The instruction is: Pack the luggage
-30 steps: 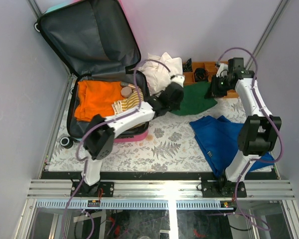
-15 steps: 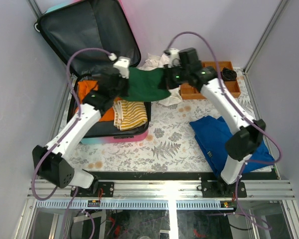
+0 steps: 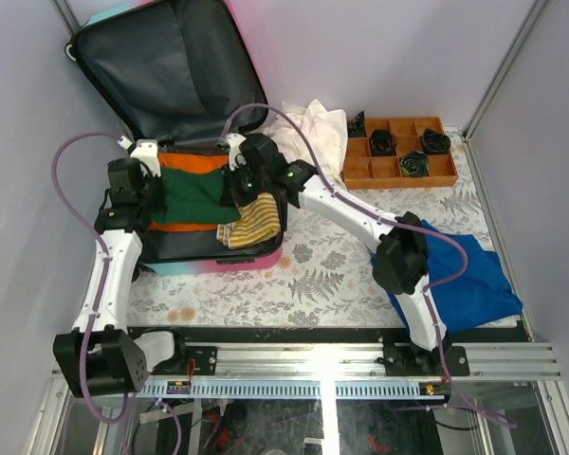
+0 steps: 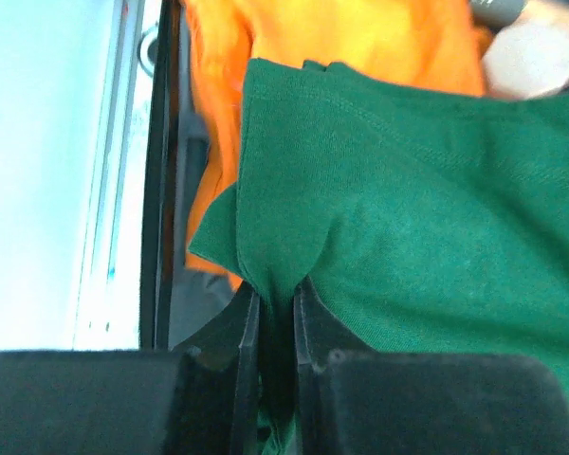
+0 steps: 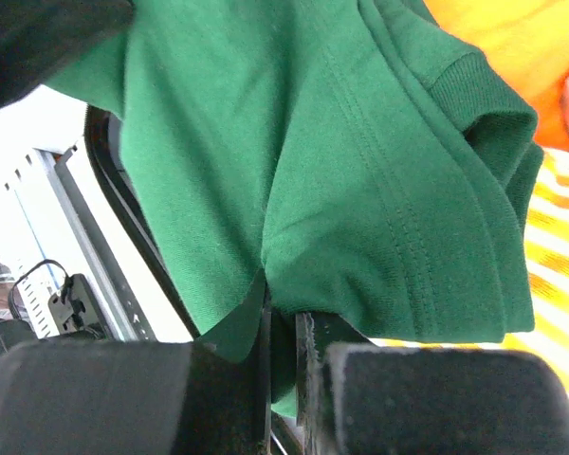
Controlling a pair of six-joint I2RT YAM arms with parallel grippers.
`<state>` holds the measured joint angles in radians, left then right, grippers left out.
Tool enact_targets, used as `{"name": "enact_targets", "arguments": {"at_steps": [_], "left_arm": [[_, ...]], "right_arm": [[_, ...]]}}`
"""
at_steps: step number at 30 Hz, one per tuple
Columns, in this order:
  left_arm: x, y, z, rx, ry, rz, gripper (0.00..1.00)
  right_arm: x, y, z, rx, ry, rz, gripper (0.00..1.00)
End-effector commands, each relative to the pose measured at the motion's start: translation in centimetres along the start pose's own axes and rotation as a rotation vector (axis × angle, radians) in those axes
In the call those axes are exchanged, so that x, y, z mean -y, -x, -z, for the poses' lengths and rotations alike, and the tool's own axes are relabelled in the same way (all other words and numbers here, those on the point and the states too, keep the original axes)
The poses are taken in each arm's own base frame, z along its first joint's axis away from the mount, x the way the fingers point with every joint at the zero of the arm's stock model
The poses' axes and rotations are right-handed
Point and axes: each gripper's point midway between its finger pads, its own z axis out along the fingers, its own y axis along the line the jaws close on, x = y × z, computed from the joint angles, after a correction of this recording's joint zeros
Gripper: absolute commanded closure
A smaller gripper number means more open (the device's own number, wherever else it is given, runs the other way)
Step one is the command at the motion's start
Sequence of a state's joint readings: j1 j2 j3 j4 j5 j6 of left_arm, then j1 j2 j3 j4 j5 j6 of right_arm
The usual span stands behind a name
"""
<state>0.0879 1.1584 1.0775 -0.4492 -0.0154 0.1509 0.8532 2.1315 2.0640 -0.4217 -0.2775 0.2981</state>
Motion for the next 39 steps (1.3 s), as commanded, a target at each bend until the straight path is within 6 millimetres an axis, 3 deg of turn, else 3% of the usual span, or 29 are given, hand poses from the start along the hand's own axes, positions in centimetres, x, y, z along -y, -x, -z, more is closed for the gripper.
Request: {"name": "enact_targets", "arguments": {"at_steps": [1,8,13,17,25,28,29,30,33,39], "left_arm": [[-2.9,-1.5,-0.8,0.011,0.046,-0.038,1.0],[-5.5,-6.1,-2.4,-0.072,0.109,-0.06,1.0],[-6.1,-8.7,-3.0,-0.125,0.117,-0.081,1.0],[-5.6,-10.8,-3.0,-0.172,0.096,-0.094,1.0],[-6.3,-13.2,-3.2,-0.244,0.133,-0.121,1.0],[-6.6,-12.7,-2.6,-0.25,0.141,-0.125,0.99],[-6.5,-12.5,-2.4,-0.248,0.139,-0.128,0.92],[-6.5,-11.9,-2.1,-0.237,0.134,-0.131,0.77],[-6.0,-9.5,-1.4,-0.191,0.097,-0.132,0.52],[-4.4,-3.6,0.0,-0.096,-0.009,-0.107,0.15]], "right_arm": [[-1.6,1.4,-2.1,0.095,0.048,-0.024,1.0],[-2.1,-5.3,-7.6,-0.021,0.061,-0.054,1.0],[-2.4,-8.4,-8.8,-0.057,0.067,-0.069,1.0],[-2.7,-11.1,-8.6,-0.099,0.062,-0.069,1.0],[-3.2,-12.4,-7.7,-0.144,0.062,-0.079,0.99],[-3.4,-11.0,-6.6,-0.14,0.048,-0.041,0.85],[-3.4,-10.3,-6.1,-0.134,0.042,-0.025,0.8],[-3.5,-9.7,-5.5,-0.129,0.039,-0.013,0.7],[-3.6,-7.2,-3.5,-0.089,0.053,0.003,0.4],[-3.5,-2.5,1.3,-0.027,0.111,0.06,0.09]]}}
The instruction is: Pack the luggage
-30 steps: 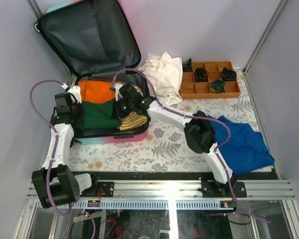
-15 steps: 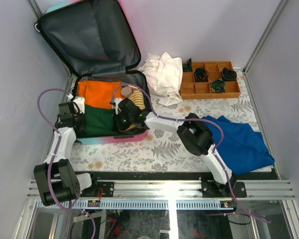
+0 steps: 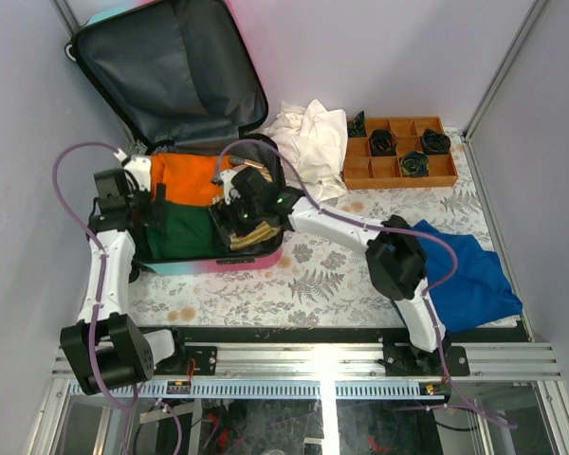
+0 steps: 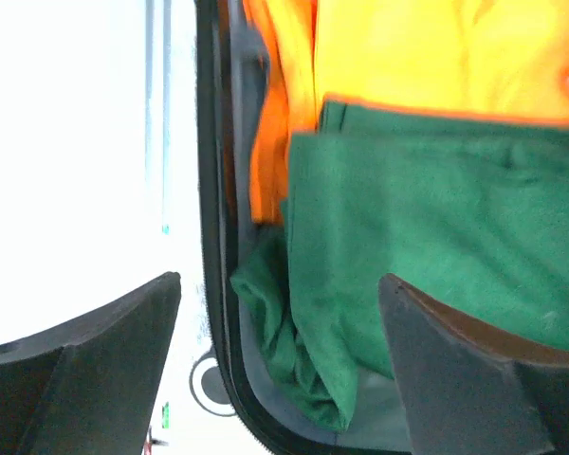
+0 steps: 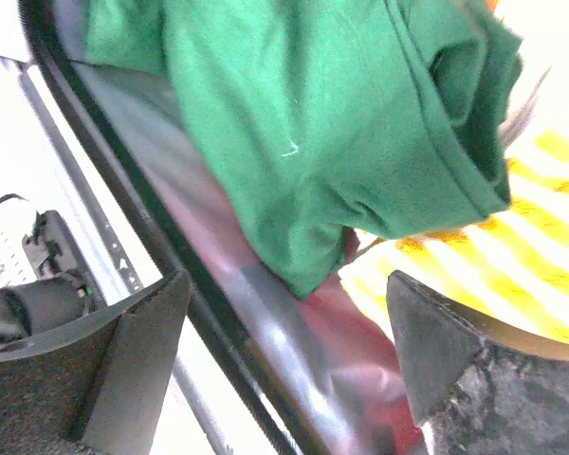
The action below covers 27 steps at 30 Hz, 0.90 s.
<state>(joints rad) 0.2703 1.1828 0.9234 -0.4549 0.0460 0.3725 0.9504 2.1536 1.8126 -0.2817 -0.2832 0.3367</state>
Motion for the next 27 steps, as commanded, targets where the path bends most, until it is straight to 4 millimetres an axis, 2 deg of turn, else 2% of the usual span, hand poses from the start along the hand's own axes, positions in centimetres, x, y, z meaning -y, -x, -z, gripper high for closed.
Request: {"name": "enact_targets", "arguments": {"at_steps": [1,3,4,7,11,14,18,21,24,26,27], "left_arm": [[0.0,5.4,2.6,0.117,-0.062,0.003,0.11],[0.5,7.0,3.3,0.143,-0.104,-0.012,0.02],[1.0,7.7,3.6,0.154,-0.122,-0.026,0.0],[3.4,10.2,4.8,0.202,-0.19,-0.091,0.0],[8.3,13.0,6.4,0.274,-0.279,-0.192,0.0],[12.6,14.0,7.1,0.292,-0.362,-0.251,0.0],[18.1,13.7,7.5,0.279,-0.486,-0.311,0.0],[21.6,13.2,8.0,0.273,-0.572,-0.329,0.0],[23.8,12.9,8.3,0.278,-0.602,-0.369,0.0],[24.4,13.3,8.4,0.3,-0.603,-0.372,0.0],[24.5,13.6,8.5,0.315,-0.605,-0.364,0.0]], "right_arm": [[-1.6,6.9,7.9,0.137,0.083,0.091,0.06],[-0.9,7.5,10.5,0.133,0.115,0.097,0.04],[0.2,7.9,12.1,0.134,0.117,0.098,0.03],[3.7,7.7,16.9,0.127,0.078,0.127,0.02],[9.1,4.6,23.4,0.056,-0.012,0.119,0.02],[12.9,0.5,27.8,-0.035,-0.1,0.105,0.05],[17.4,-5.9,33.2,-0.175,-0.266,0.128,0.1],[20.4,-10.7,36.8,-0.272,-0.356,0.102,0.19],[22.7,-16.1,38.7,-0.38,-0.438,0.053,0.3],[23.2,-19.6,38.7,-0.451,-0.463,0.039,0.33],[23.1,-21.9,38.0,-0.49,-0.457,0.018,0.34]]}}
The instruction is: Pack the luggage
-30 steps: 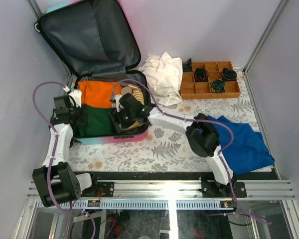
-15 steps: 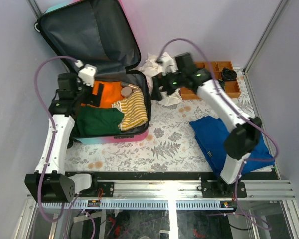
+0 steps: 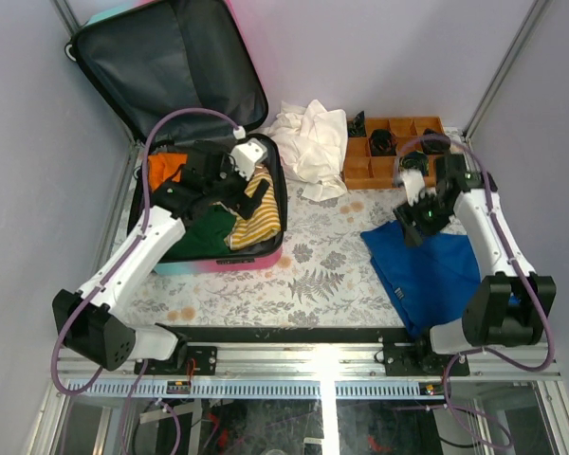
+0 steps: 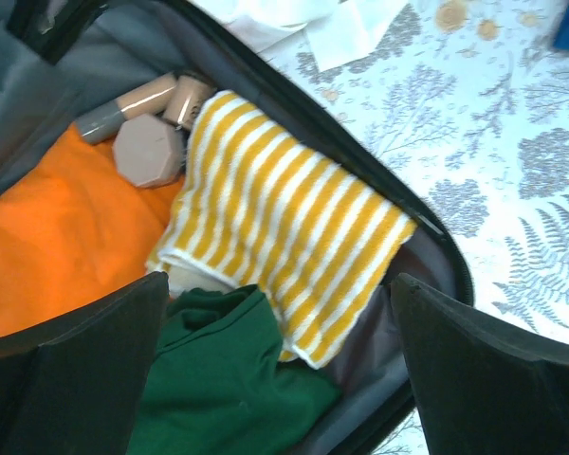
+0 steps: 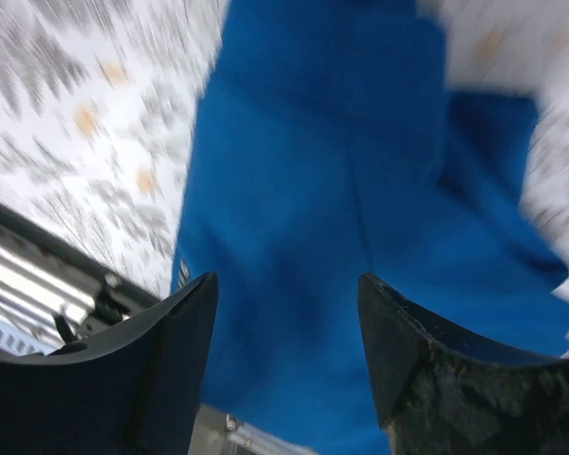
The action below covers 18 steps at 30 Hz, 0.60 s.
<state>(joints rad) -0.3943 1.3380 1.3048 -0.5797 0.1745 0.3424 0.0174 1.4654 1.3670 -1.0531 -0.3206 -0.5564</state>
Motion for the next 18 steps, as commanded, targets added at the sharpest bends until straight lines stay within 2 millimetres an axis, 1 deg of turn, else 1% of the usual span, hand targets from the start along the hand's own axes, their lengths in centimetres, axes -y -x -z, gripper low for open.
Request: {"name": "enact_targets", "arguments": {"at_steps": [1,4,8,13,16,18], "left_arm": [[0.2,2.3,-0.2,0.081,0.015,0.01,0.0],[0.7,2.2,-0.6,0.083,-0.006,0.027,0.0],[1.0,2.0,-0.6,0.086,-0.017,0.042,0.0],[1.3,1.4,0.0,0.086,-0.013,0.054,0.0],[1.7,0.7,0.1,0.083,-0.024,0.074,0.0],[2.1,0.3,-0.1,0.078,-0.041,0.093,0.0]], "right_arm": [[-0.1,-7.9,-2.0,-0.2,-0.036,0.073,0.34],[-0.3,-9.3,-4.2,-0.23,-0.016,0.044,0.34],[0.3,-9.0,-7.3,-0.263,0.037,-0.025,0.37],[0.1,-7.3,-10.7,-0.254,0.14,-0.15,0.4],[-0.3,-5.4,-12.5,-0.226,0.191,-0.214,0.41],[-0.6,-3.4,-13.7,-0.195,0.203,-0.227,0.41]]}}
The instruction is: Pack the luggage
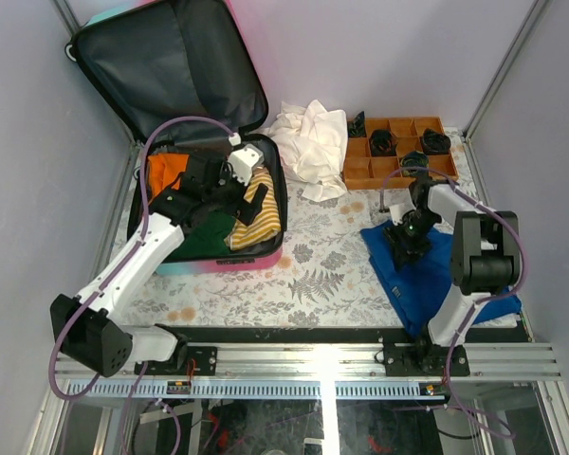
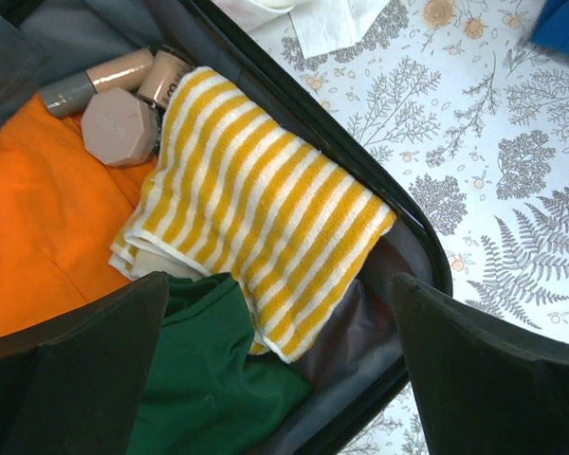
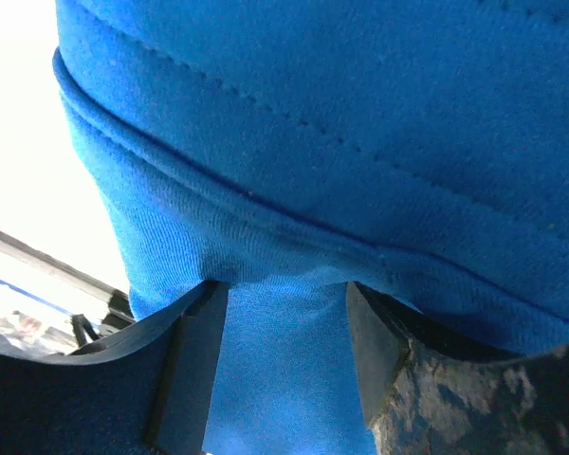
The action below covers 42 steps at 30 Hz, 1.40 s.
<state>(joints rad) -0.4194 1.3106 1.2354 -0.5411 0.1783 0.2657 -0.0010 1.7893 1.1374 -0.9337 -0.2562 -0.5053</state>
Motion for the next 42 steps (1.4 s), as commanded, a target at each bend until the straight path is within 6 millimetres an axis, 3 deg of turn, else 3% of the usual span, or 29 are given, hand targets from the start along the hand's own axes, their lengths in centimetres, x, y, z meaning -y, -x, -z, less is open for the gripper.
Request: {"name": "enact_targets", "arguments": {"at_steps": [1,5,8,11,14,16,18,20,23,28,32,36,42], "left_arm": [[0.6,1.2,0.1,0.074,-0.021,0.041,0.0],[0.9,1.1,-0.3,0.067,-0.034,0.069,0.0],[1.0,1.3,-0.7,0.073,-0.041,0.104,0.0],[2.1,1.8,-1.2,0.083,-0.082,0.143,0.0],[4.2,2.8,-2.1,0.09,-0.135,0.155,0.0],[5.7,3.8,-2.9,0.097,-0.175,0.185,0.0],[7.4,4.8,-3.9,0.102,-0.216,0.226,0.0],[9.6,5.8,-4.8,0.106,-0.253,0.256,0.0],[13.0,6.8,-6.5,0.094,-0.298,0.287,0.0],[17.8,6.3,-10.2,0.012,-0.3,0.41,0.0],[18.7,3.2,-13.0,-0.065,-0.132,0.56,0.0],[18.8,-0.2,-14.3,-0.098,-0.051,0.675,0.0],[19.3,-4.7,-16.2,-0.185,0.057,0.709,0.0]], "right_arm": [[-1.6,8.1,-0.7,0.198,0.064,-0.004,0.41],[-4.1,12.9,-1.1,0.268,0.073,-0.007,0.41],[-5.8,17.3,-0.1,0.355,0.122,-0.032,0.39],[-7.7,20.7,3.1,0.452,0.192,-0.014,0.37],[-9.7,21.3,8.0,0.534,0.239,0.05,0.3],[-10.5,20.4,11.4,0.588,0.258,0.069,0.24],[-9.9,18.9,13.9,0.622,0.248,0.06,0.17],[-8.1,16.8,15.1,0.613,0.227,0.023,0.1],[-3.8,13.3,16.7,0.578,0.136,-0.02,0.01],[3.1,6.7,16.4,0.486,0.018,-0.101,0.01],[7.5,2.7,15.5,0.438,-0.02,-0.158,0.01],[8.3,1.4,13.5,0.377,0.039,-0.165,0.01],[8.8,2.0,10.8,0.37,0.107,-0.212,0.01]]}}
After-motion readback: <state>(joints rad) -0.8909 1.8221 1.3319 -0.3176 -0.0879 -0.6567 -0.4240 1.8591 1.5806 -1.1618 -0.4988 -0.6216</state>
